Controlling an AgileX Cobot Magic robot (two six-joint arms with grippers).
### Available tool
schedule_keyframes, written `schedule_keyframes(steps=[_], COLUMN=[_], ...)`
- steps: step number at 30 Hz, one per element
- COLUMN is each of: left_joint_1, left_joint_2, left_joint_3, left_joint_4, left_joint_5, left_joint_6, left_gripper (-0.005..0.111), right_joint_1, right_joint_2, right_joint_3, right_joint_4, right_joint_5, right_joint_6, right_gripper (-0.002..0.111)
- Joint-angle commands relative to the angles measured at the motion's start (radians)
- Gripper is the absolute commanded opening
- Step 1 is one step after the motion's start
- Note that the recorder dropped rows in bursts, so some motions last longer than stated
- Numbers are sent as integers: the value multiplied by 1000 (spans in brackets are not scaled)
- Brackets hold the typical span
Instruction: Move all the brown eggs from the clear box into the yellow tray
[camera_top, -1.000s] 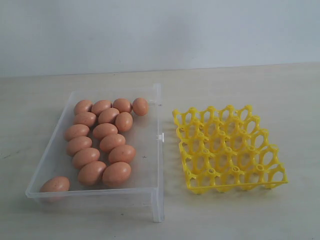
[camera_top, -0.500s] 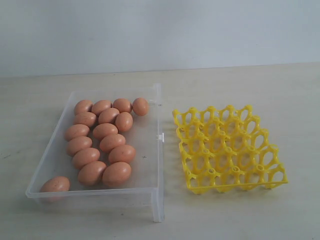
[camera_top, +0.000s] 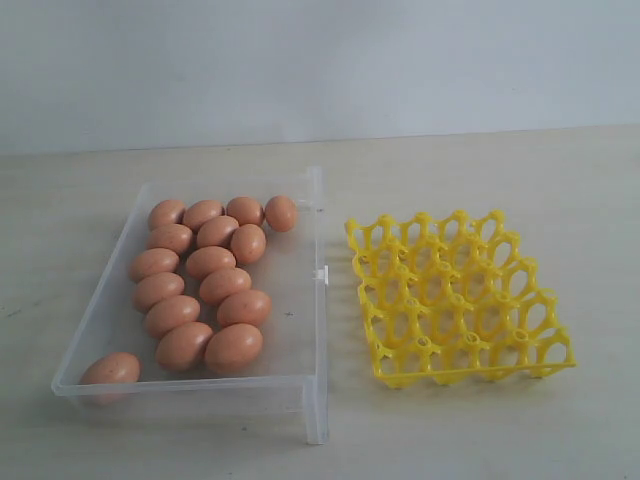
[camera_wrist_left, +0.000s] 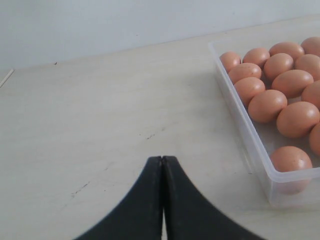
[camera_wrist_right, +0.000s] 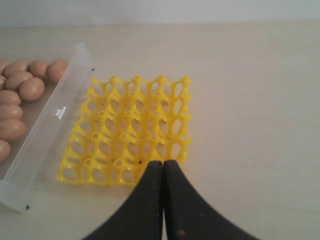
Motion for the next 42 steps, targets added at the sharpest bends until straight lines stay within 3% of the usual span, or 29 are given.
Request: schedule_keyframes(steps=[1,6,22,30,34,39,42], left_joint_1=[-5,-5,-5,-5,-5,-5,-5], left_joint_2=[-6,-6,-6,-6,-6,-6,-6], left_joint_3=[-4,-4,-4,-4,-4,-4,-4], left_joint_4=[-1,-1,-1,-1,-1,-1,-1], left_joint_5=[-6,-6,-6,-6,-6,-6,-6], left_joint_6=[-5,-5,-5,-5,-5,-5,-5], left_gripper=[0,0,0,0,0,0,0], right_joint_1=[3,3,15,213,270,288,290], right_joint_2=[60,65,65,65,65,65,76], right_joint_3=[-17,-17,-17,-17,-5,25,25], right_joint_4=[62,148,16,-235,-275,-275,-278], right_joint_5=[19,-27,-9,21,19,45,58], right_joint_6=[-11,-13,-65,54,138,140,140], right_gripper=[0,0,0,0,0,13,30])
